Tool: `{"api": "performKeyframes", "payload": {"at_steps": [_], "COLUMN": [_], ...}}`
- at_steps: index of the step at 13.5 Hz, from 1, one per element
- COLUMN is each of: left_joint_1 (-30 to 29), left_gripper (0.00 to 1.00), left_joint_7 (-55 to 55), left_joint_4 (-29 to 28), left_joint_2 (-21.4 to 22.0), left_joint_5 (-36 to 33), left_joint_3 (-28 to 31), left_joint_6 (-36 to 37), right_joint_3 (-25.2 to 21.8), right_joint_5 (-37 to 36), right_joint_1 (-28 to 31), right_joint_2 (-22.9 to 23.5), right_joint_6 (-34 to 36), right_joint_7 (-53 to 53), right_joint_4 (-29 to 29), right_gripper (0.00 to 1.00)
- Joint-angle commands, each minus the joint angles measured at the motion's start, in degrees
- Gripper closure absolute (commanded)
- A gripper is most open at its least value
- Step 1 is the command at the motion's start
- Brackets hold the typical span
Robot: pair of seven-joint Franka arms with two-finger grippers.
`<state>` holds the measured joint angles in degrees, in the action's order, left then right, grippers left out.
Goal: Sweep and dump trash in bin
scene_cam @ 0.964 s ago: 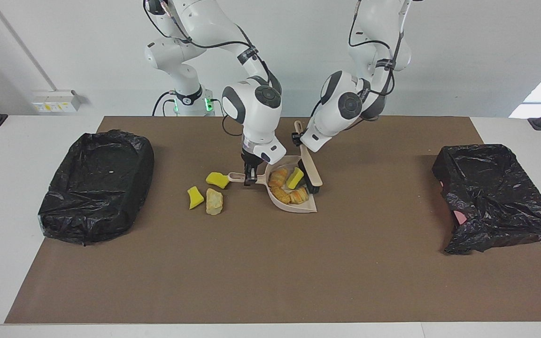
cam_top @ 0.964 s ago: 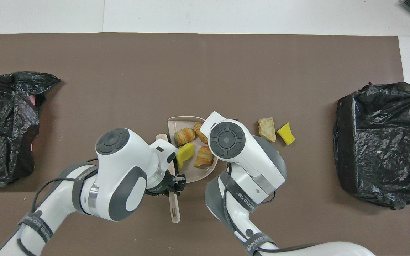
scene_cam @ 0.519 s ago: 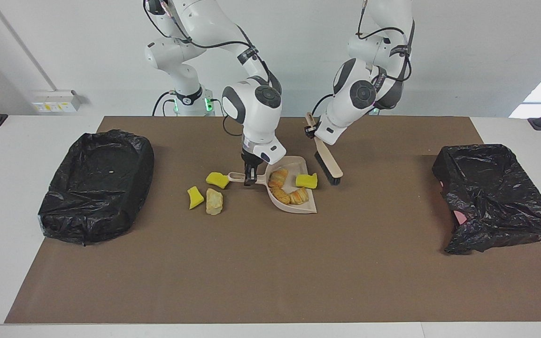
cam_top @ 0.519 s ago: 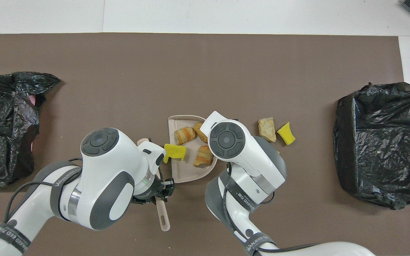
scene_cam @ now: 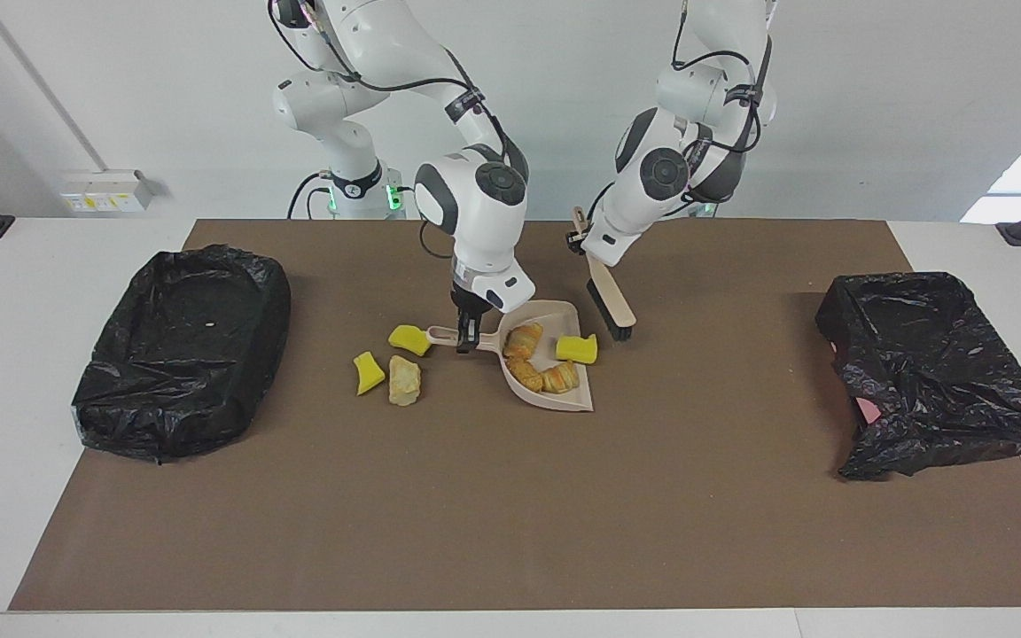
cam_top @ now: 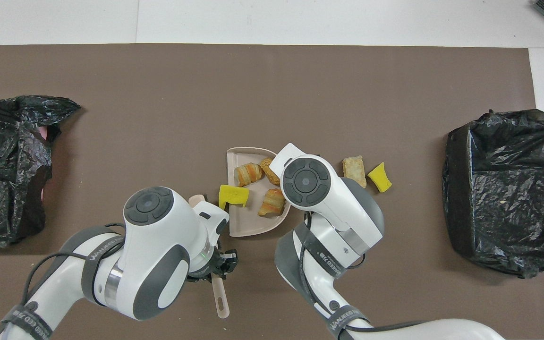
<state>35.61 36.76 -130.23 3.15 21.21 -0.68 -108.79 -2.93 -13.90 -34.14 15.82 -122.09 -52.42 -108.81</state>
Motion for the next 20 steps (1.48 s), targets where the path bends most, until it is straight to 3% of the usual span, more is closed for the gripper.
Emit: {"api": "performKeyframes", "payload": {"at_steps": [1, 5, 11, 15, 20], "left_joint_1": [7.52, 9.92, 0.78, 1.13, 5.61], "left_gripper": [1.0, 1.0, 1.0, 1.0, 1.0], "left_joint_7": [7.24, 6.66, -7.03, -15.37, -18.57], "left_joint_4": [-4.15, -7.85, -7.32, -2.5, 0.67], "left_joint_2": [3.53, 4.23, 2.3, -3.23, -3.59], "left_joint_5": [-0.9, -0.9, -0.82, 0.15, 1.29], "left_joint_3": [0.42, 0.42, 0.42, 0.33, 0.07], "left_joint_6": [-4.84, -8.73, -9.43, -10.04, -9.34], "right_joint_3": [0.55, 0.55, 0.55, 0.55, 0.55], "right_joint_5": [-0.6, -0.51, -0.51, -0.51, -0.51], "right_joint_1": [0.65, 0.57, 0.57, 0.57, 0.57], "right_joint_2": [-0.09, 0.0, 0.0, 0.0, 0.0], "right_joint_6": [-1.75, -2.1, -2.1, -2.1, -2.1], "right_joint_7": [1.44, 1.44, 1.44, 1.44, 1.53], "right_joint_4": [-0.44, -0.61, -0.61, -0.61, -0.61], "right_gripper": [1.0, 1.0, 1.0, 1.0, 1.0]}}
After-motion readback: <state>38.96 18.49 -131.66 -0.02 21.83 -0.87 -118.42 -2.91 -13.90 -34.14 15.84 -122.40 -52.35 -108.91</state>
